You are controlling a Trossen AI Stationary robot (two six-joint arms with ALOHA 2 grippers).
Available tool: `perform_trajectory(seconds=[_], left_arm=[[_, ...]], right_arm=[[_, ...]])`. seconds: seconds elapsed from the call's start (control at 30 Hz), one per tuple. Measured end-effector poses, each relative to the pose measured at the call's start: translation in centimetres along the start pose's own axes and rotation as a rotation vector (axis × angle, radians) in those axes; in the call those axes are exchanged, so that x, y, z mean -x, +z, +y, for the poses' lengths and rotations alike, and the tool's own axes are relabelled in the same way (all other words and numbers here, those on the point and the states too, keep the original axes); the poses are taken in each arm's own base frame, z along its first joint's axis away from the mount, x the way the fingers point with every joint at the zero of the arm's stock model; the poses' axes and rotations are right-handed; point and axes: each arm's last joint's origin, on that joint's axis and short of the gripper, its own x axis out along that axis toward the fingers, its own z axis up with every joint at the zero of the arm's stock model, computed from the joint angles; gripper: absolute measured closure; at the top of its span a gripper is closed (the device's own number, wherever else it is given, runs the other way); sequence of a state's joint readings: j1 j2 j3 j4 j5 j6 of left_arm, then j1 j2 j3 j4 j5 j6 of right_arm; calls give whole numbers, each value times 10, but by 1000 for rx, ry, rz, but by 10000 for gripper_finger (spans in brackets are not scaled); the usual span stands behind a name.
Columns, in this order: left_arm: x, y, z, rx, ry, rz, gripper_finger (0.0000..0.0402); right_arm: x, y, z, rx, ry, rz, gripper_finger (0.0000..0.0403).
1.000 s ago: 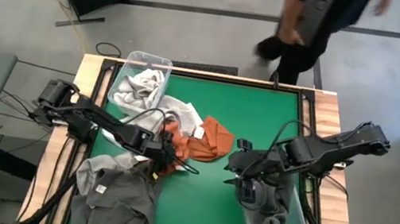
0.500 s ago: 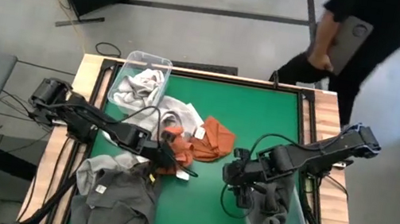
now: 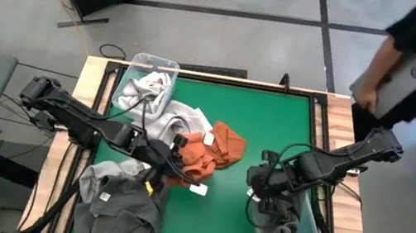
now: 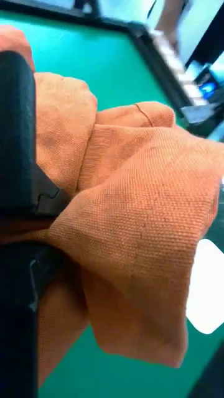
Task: Sort towels by color in basket
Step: Put the left orange towel into the bottom transparent bin
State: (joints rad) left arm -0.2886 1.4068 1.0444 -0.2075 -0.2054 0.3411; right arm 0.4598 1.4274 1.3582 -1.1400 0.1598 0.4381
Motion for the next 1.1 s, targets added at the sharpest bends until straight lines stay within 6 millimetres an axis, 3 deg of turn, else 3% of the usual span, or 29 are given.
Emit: perform_trajectory(seconds=[0.33, 0.77, 1.1], left_arm=[[7, 27, 4, -48, -2, -222, 390], [10, 42, 13, -53, -30, -414, 391], [13, 47, 26, -7, -1, -516, 391]], right_arm=[[14, -23, 6, -9, -93, 65, 251], [63, -57, 5, -49, -206, -194, 263], [67, -59, 3, -66, -279, -254, 264]])
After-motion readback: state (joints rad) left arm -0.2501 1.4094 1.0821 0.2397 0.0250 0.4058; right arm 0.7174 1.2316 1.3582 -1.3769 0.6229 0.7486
